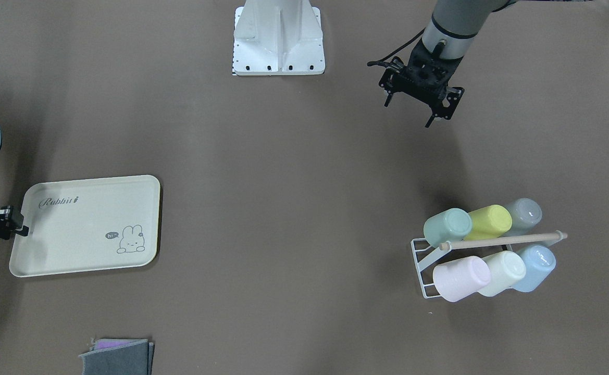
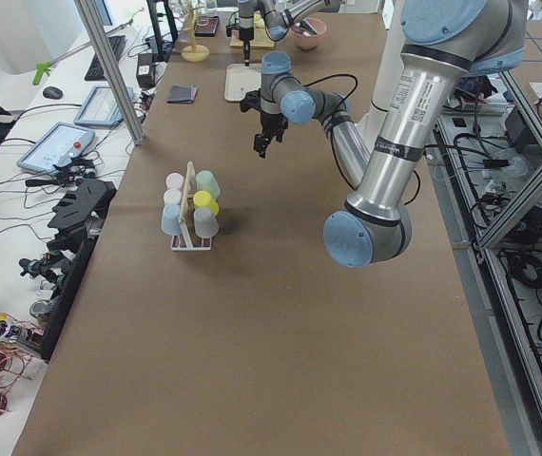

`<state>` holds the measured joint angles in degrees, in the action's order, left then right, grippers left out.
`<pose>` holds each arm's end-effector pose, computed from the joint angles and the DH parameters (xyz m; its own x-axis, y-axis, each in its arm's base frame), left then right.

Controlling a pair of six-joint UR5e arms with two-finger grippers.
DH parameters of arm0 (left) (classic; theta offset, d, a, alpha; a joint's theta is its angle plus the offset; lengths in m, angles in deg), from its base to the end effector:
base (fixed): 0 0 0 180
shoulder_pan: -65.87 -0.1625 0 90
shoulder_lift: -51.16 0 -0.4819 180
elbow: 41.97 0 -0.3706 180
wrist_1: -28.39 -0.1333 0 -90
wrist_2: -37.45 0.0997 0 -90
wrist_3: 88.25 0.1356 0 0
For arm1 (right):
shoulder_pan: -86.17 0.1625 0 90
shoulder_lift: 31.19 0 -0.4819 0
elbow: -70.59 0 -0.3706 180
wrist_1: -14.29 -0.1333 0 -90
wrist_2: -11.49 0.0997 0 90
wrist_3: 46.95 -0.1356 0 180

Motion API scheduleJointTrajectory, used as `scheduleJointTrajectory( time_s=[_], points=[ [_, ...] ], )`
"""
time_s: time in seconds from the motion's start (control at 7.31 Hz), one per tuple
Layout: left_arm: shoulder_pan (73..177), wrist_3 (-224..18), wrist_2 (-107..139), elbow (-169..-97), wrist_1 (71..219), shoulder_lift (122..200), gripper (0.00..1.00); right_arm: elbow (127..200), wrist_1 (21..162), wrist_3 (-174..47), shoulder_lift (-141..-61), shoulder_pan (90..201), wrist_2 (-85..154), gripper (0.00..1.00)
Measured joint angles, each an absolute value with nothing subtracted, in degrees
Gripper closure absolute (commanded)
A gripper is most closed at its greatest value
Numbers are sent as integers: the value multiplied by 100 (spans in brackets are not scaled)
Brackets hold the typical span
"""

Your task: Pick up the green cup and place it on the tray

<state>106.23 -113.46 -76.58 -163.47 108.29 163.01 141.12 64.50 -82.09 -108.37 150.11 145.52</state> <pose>0.3747 -0.4209 0.3343 0.5792 0.5922 -0.5602 -0.3408 0.8002 0.4936 -0.2337 -0.5668 0.7024 0.6034 -0.1045 0.7906 0.0251 0.9934 0.1121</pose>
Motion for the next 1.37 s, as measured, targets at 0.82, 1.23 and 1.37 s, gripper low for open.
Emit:
scheduleJointTrajectory(
  time_s=[0.82, 1.23, 1.37],
  points=[
    [9258, -6411, -3519, -16223, 10821, 16448, 2, 14099, 6457, -8218, -10829, 14965, 14552, 100],
    [9008, -4769, -1859, -15668, 10858, 16468, 2, 14115, 6458, -8233, -10784, 14963, 14554, 100],
    [8892, -4472, -1328, -15453, 10864, 16456, 2, 14124, 6469, -8236, -10719, 14960, 14572, 100]
  ],
)
